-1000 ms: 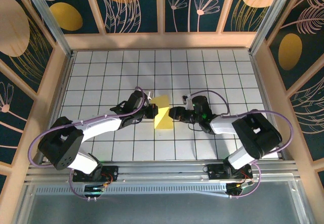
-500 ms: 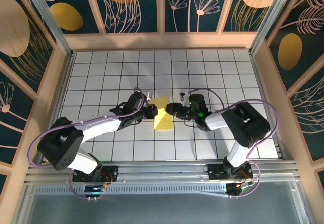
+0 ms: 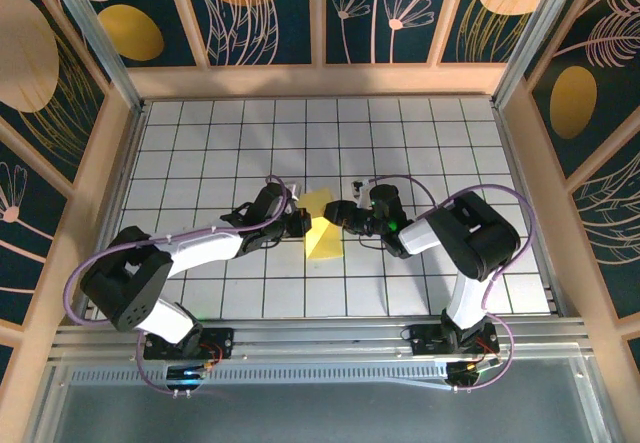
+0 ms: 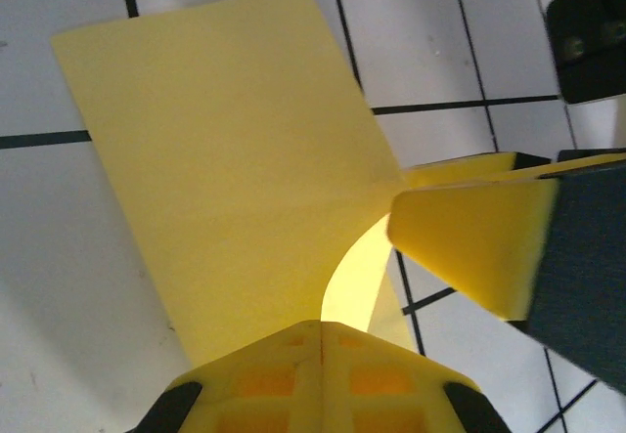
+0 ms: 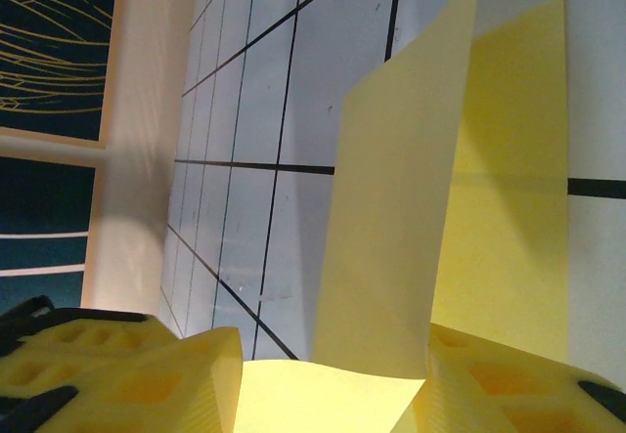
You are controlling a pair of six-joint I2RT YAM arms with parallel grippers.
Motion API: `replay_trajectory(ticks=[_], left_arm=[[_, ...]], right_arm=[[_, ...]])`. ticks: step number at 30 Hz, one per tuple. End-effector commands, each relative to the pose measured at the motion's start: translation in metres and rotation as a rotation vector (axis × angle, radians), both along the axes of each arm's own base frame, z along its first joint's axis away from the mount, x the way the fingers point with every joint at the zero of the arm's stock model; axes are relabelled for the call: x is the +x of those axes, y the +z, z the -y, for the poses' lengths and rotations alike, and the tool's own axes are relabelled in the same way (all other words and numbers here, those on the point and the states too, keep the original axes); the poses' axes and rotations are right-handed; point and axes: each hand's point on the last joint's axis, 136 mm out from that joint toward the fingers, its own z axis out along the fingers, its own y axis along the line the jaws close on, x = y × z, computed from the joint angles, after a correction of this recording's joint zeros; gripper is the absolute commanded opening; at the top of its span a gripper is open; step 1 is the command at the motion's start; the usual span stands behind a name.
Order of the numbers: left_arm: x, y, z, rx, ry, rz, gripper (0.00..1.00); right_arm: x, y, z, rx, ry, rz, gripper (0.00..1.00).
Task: Fold a paper plane with a square sheet of paper (fold left side to right side)
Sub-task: Turn over the paper at the center of the table.
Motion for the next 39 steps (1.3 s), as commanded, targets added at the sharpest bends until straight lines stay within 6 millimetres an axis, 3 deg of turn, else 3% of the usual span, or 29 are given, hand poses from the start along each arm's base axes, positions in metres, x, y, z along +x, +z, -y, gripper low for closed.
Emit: replay_trajectory(ticks=[1,10,15,20,25,31,35,36,39], left_arm=[[-0.001,-0.017,-0.008,0.038,0.033,-0.034,0.01],[0.000,-0.023,-0.008,0.049,0.036,-0.045,0.01],[0.001,-0.022,-0.008,0.048,0.037,-0.041,0.06],[0.002,-0.015,-0.011,0.045,0.049,-0.026,0.21],[0.002,0.004,-0.026,0.068,0.101,0.019,0.44],[-0.008,0.056,-0.044,-0.060,0.182,0.116,0.71],[-0.021,0.111,-0.052,-0.277,0.210,0.225,0.94],[-0.026,0.126,-0.053,-0.344,0.202,0.253,0.99],[-0.044,0.167,-0.050,-0.545,0.148,0.317,0.99]], right_arm=[[0.004,0.012,-0.009,0.037,0.019,0.040,0.47],[0.005,0.002,-0.010,0.016,0.020,0.005,0.39],[0.006,-0.002,-0.011,0.002,0.018,-0.006,0.28],[0.008,0.001,-0.011,-0.015,0.020,0.008,0.13],[0.013,0.017,-0.006,-0.046,0.000,0.070,0.01],[0.017,0.069,0.007,-0.034,-0.030,0.213,0.00],[0.006,0.122,0.019,0.063,-0.038,0.318,0.00],[0.008,0.137,0.030,0.099,-0.061,0.343,0.00],[-0.005,0.182,0.045,0.226,-0.063,0.416,0.00]])
